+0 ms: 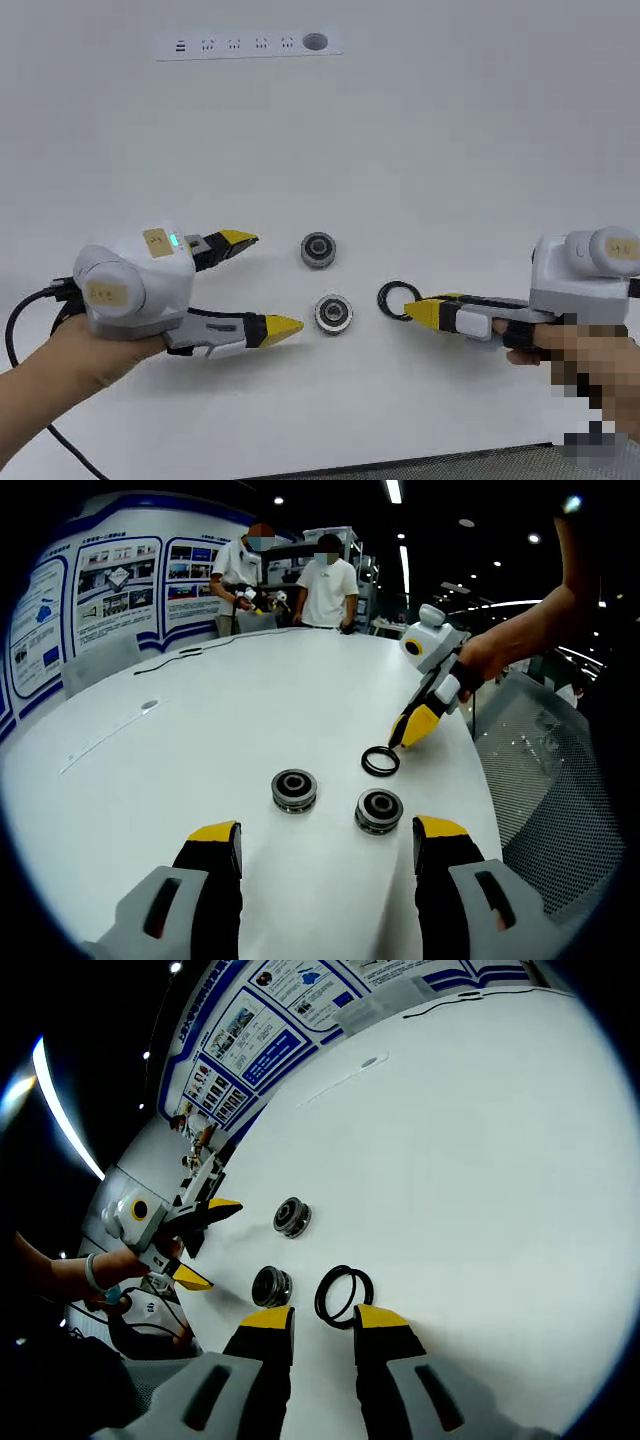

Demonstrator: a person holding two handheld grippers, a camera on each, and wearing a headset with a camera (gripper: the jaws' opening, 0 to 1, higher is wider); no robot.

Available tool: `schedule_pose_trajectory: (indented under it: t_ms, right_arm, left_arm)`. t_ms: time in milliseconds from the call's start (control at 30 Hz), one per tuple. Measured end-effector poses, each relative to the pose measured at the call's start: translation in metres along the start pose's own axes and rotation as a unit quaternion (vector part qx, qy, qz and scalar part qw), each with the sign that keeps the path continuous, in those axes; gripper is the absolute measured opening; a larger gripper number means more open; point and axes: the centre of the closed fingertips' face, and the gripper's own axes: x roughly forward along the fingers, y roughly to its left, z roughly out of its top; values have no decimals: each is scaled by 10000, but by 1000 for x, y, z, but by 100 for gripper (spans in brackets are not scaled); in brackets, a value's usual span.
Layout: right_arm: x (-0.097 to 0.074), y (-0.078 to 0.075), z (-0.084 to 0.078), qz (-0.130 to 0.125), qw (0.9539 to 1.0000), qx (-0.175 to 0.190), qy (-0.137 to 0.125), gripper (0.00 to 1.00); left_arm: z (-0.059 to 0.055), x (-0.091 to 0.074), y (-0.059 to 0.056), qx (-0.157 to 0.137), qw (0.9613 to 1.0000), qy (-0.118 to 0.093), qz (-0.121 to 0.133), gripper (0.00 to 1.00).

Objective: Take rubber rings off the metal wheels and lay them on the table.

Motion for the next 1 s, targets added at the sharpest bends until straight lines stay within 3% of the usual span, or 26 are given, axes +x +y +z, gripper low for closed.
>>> schedule_pose_trajectory:
  t_ms: [200,367,400,600,1000]
  right_arm:
    - [0,-1,0,-19,9988,-486,21,36]
    - [0,2,-1,-11,9952,-980,47,45]
    - [-1,4,-1,-23,9931,-1174,37,46]
    - [-3,7,-1,-25,9877,-1561,-16,56]
    - [-10,9,-11,-322,9708,-2377,22,75]
  left_arm:
    - [0,-5,-5,-96,9999,-83,-24,72]
    - [-2,-8,-11,-129,9998,-123,-43,73]
    - [-1,-9,-12,-144,9998,-143,-48,73]
    - [-2,-13,-17,-172,9997,-165,-3,76]
    - [-4,-25,-24,-238,9991,-255,229,84]
